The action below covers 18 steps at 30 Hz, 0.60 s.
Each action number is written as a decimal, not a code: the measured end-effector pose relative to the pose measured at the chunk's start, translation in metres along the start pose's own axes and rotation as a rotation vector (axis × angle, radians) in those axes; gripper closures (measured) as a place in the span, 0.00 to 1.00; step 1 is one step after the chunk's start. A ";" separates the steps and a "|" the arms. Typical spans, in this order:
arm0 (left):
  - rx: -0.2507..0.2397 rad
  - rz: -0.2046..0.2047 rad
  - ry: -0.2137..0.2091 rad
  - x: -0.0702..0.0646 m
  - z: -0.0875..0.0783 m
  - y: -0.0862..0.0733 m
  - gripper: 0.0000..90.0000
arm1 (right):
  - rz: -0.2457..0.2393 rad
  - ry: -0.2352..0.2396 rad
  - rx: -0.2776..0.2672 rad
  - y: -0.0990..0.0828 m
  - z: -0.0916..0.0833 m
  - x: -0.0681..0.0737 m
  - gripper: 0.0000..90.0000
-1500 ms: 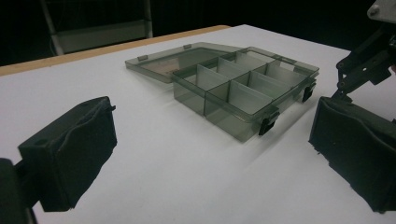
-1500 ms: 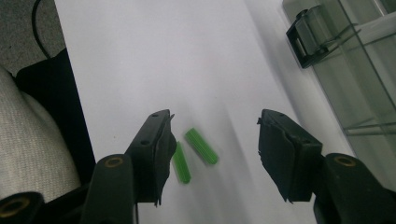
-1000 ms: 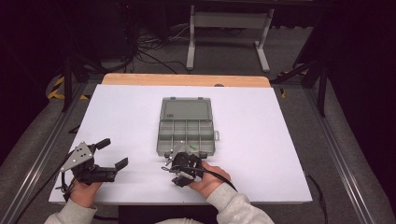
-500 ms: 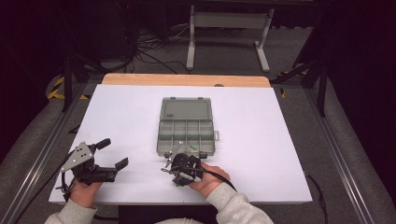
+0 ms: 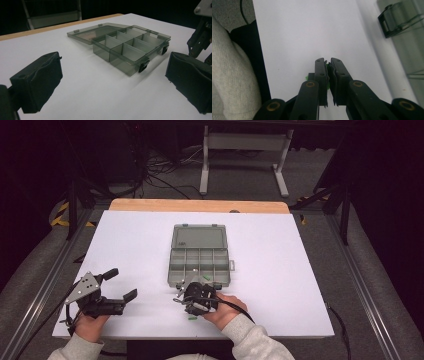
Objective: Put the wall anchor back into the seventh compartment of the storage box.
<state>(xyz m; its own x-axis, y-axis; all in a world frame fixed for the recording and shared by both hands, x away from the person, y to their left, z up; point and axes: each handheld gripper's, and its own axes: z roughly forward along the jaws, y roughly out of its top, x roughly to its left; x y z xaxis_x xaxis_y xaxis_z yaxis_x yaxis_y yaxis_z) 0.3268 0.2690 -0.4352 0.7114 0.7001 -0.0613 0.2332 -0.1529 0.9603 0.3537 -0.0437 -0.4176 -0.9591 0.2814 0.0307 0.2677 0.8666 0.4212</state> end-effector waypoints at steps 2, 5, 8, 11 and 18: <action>-0.001 0.002 -0.001 0.000 0.000 0.000 0.01 | 0.000 -0.009 -0.012 0.001 -0.006 0.000 0.94; -0.005 0.000 0.001 0.000 0.000 0.000 0.01 | -0.007 -0.018 -0.032 0.002 -0.014 -0.002 0.94; -0.001 0.002 -0.001 0.000 0.000 0.000 0.01 | -0.002 -0.028 -0.044 0.003 -0.022 -0.004 0.94; -0.002 -0.003 0.001 0.000 0.000 0.000 0.01 | 0.004 -0.041 -0.058 0.003 -0.030 -0.008 0.94; 0.000 0.002 -0.001 0.000 0.000 0.000 0.01 | 0.026 -0.065 -0.096 0.004 -0.047 -0.016 0.94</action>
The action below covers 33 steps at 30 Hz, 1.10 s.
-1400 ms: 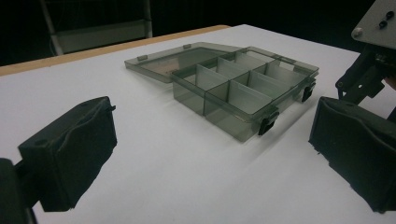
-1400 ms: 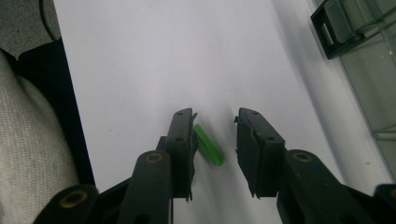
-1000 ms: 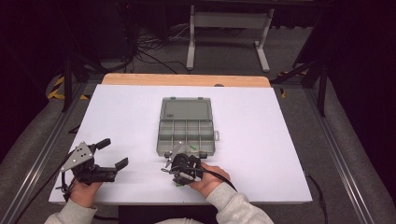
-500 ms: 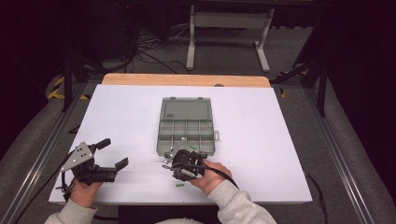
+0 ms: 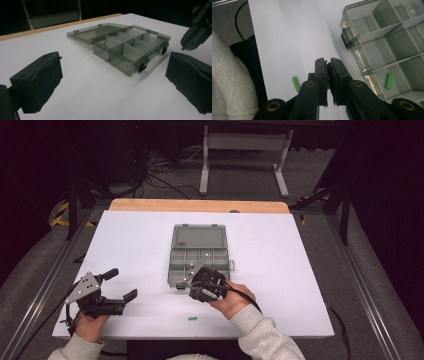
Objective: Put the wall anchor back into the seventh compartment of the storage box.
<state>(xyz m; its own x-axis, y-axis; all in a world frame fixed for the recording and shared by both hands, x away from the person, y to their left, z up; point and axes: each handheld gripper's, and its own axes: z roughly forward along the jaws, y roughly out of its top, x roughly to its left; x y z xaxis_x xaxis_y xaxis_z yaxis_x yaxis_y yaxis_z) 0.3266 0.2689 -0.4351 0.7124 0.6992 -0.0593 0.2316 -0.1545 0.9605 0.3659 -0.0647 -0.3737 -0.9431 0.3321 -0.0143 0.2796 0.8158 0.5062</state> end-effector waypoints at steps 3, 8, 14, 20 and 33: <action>-0.005 -0.002 0.003 0.000 0.000 0.000 0.01 | 0.004 -0.009 -0.005 0.001 -0.005 -0.005 0.94; -0.002 -0.004 0.001 0.000 0.000 0.000 0.01 | 0.010 -0.030 -0.019 0.002 -0.012 -0.012 0.94; -0.004 -0.004 0.002 0.000 0.000 0.000 0.01 | 0.031 -0.053 -0.029 0.003 -0.017 -0.023 0.94; -0.002 -0.001 0.000 0.000 0.000 0.000 0.01 | 0.046 -0.073 -0.031 0.004 -0.022 -0.033 0.94; -0.007 -0.005 0.004 0.000 0.000 0.000 0.01 | 0.101 -0.108 -0.034 0.001 -0.025 -0.057 0.94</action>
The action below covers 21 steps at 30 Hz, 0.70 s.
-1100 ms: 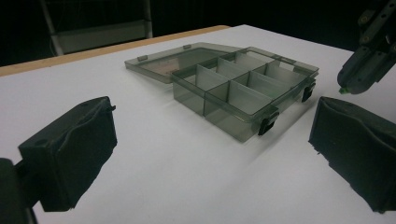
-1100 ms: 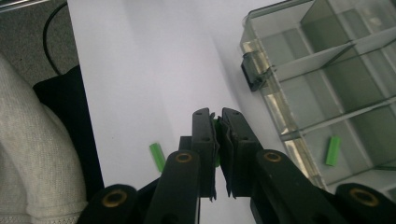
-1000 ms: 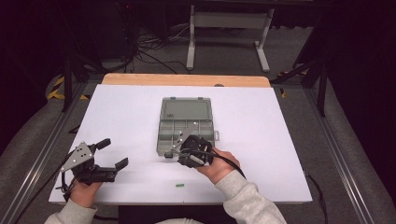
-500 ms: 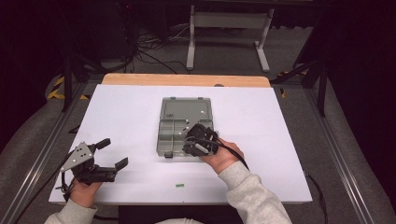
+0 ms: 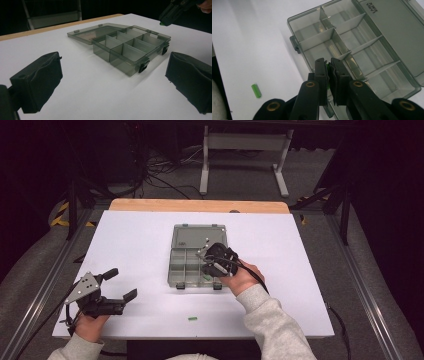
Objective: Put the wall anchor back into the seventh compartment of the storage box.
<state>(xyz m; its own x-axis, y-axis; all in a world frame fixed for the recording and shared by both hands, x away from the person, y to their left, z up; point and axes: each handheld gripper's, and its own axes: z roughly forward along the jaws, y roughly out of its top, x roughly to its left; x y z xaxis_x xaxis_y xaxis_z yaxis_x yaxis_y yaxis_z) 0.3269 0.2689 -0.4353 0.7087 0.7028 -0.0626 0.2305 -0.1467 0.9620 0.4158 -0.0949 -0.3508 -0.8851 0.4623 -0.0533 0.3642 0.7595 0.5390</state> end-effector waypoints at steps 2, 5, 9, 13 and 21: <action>0.000 0.000 0.000 0.000 0.000 0.000 0.01 | 0.009 -0.011 -0.003 0.000 0.000 -0.003 0.94; 0.001 0.000 -0.001 0.000 0.000 0.000 0.01 | 0.020 -0.019 -0.003 -0.001 -0.001 -0.008 0.94; 0.000 0.000 0.000 0.000 0.000 0.000 0.01 | 0.036 -0.030 -0.006 -0.001 0.001 -0.015 0.94; 0.000 -0.002 0.000 0.000 -0.001 0.000 0.01 | 0.050 -0.046 0.004 -0.003 0.006 -0.021 0.94; 0.000 -0.001 0.000 0.001 -0.001 0.000 0.01 | 0.071 -0.045 0.017 -0.005 0.017 -0.029 0.94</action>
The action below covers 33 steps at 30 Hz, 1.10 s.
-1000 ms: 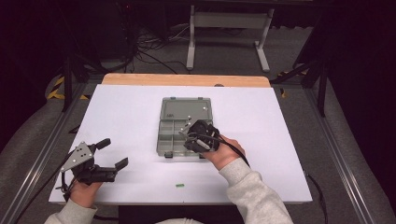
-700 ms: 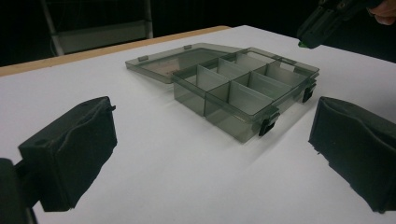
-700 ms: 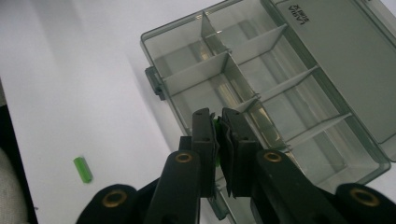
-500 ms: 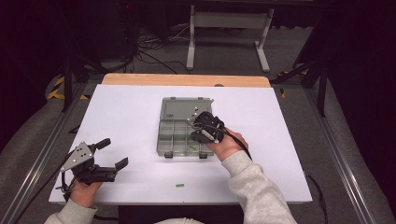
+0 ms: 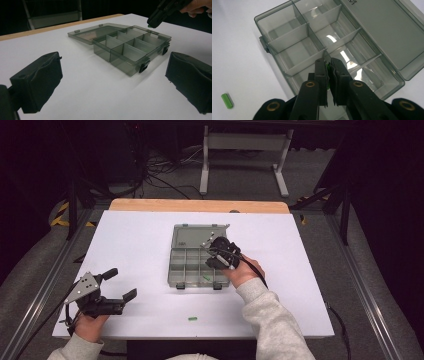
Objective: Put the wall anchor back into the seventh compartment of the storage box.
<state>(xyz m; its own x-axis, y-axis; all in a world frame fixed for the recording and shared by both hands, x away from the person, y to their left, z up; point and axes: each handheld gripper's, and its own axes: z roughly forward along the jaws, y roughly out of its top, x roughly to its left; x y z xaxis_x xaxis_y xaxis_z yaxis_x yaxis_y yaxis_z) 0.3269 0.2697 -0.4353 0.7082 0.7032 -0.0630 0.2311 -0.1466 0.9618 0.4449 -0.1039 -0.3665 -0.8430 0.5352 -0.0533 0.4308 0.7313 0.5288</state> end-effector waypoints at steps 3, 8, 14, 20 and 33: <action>-0.001 -0.001 0.002 0.000 0.000 0.000 0.01 | 0.001 0.006 0.002 0.001 0.004 0.000 0.94; 0.000 0.000 0.000 0.000 0.000 0.000 0.01 | 0.001 0.013 0.026 0.000 0.012 -0.002 0.94; 0.003 -0.001 0.000 0.000 -0.001 0.000 0.01 | 0.010 0.021 0.035 -0.002 0.018 -0.003 0.94; 0.005 -0.002 0.000 0.000 0.000 0.000 0.02 | 0.016 0.027 0.050 -0.004 0.024 -0.005 0.94; 0.001 -0.001 0.000 0.000 0.000 0.000 0.01 | 0.021 0.045 0.085 -0.007 0.039 -0.005 0.94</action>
<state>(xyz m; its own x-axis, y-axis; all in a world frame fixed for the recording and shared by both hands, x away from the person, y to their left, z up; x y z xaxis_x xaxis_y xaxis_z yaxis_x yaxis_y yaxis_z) 0.3268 0.2698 -0.4354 0.7081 0.7032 -0.0638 0.2325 -0.1469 0.9614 0.4586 -0.0948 -0.4032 -0.8461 0.5331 -0.0038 0.4732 0.7542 0.4552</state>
